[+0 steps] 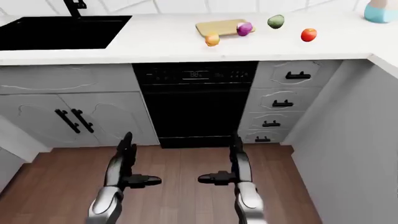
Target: Place the avocado, onion, tomato and bell pepper on the cutting board.
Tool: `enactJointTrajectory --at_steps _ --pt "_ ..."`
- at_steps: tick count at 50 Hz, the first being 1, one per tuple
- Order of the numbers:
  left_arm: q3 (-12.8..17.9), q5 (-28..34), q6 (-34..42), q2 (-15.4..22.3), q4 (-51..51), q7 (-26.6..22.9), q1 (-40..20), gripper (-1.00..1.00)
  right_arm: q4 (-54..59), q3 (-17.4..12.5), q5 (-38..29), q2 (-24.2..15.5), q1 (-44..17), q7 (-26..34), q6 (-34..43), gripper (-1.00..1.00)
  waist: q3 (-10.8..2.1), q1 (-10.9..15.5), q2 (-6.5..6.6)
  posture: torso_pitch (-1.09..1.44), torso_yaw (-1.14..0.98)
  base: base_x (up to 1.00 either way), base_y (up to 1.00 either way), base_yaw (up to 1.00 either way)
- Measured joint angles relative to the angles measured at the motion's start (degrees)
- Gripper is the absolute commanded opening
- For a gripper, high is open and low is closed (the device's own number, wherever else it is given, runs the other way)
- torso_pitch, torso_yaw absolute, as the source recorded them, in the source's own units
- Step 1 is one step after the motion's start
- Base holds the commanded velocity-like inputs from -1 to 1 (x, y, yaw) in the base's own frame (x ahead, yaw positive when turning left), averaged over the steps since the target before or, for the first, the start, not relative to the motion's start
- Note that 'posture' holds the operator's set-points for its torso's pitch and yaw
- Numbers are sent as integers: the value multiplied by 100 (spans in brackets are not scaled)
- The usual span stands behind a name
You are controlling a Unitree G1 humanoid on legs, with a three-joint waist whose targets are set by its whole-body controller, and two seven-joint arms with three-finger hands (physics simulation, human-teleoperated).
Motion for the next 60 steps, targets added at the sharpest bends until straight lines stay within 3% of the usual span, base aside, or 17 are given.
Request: enactJointTrajectory --at_steps 1,3,5,8,14,19,23,26,28,33,36,40,44,47,50,53,60 --pt "11 -9 78 15 -152 6 -37 100 -210 -13 31 -5 -10 -1 112 100 -35 -3 -20 0 0 0 0 0" --pt "91 16 54 92 -368 54 -344 100 -805 -80 105 -33 -233 -34 327 100 -286 25 -13 0 0 0 0 0" --pt "174 68 9 122 -467 113 -437 100 -1062 -63 119 -40 -388 -61 352 100 -201 23 -55 0 0 0 0 0" --pt "204 50 345 137 -813 139 -418 100 -1341 -25 72 -88 -440 -32 610 100 -326 43 -51 0 0 0 0 0" --pt "249 96 1318 220 -1769 155 -748 100 -2003 -80 -32 -155 -621 32 1423 100 -341 56 -33 0 0 0 0 0" --pt "351 20 2603 393 -2705 217 -1930 100 -2523 -261 -97 -373 -1350 150 2264 100 -379 55 -26 0 0 0 0 0" --pt "354 -96 3028 540 -2662 273 -2914 100 -2600 -376 -114 -595 -2209 250 2661 100 -431 40 -9 0 0 1 0 0" --pt "398 -220 3210 653 -2353 386 -3470 100 -2498 -367 -131 -715 -2690 312 2847 100 -427 37 -4 0 0 11 0 0" --pt "410 -283 3351 713 -2175 460 -3699 100 -2429 -353 -127 -764 -2851 372 2982 100 -333 47 -1 0 0 32 0 0" --pt "449 -396 3646 859 -2315 588 -4226 100 -2691 -434 -72 -936 -3146 487 3359 100 -127 82 -175 0 0 43 0 0" --pt "375 -421 3655 838 -2364 638 -4332 100 -3067 -562 -50 -1045 -3073 539 3580 100 -132 40 -107 0 0 45 0 0" --pt "335 -541 3872 944 -2314 567 -4477 100 -3313 -707 -54 -1113 -3020 529 3891 100 -168 -5 -137 0 0 47 0 0" --pt "584 -645 4076 1153 -2592 605 -4546 100 -3363 -729 -18 -1163 -3208 497 3972 100 -152 -61 110 0 0 47 0 0" --pt "643 -695 4117 1231 -2779 650 -4522 100 -3296 -725 30 -1138 -3326 447 3935 100 -205 -41 387 0 0 47 0 0" --pt "693 -708 4158 1232 -2767 692 -4292 100 -3198 -541 125 -1060 -3209 449 3932 100 -89 55 393 0 0 47 -9 0" --pt "691 -761 4266 1244 -2792 711 -4225 100 -3292 -575 201 -1104 -3177 449 4070 100 -137 73 376 0 0 47 -23 0" --pt "824 -859 4280 1374 -3010 798 -4229 100 -3467 -680 249 -1188 -3323 341 4002 100 -245 152 105 0 0 47 -37 0"
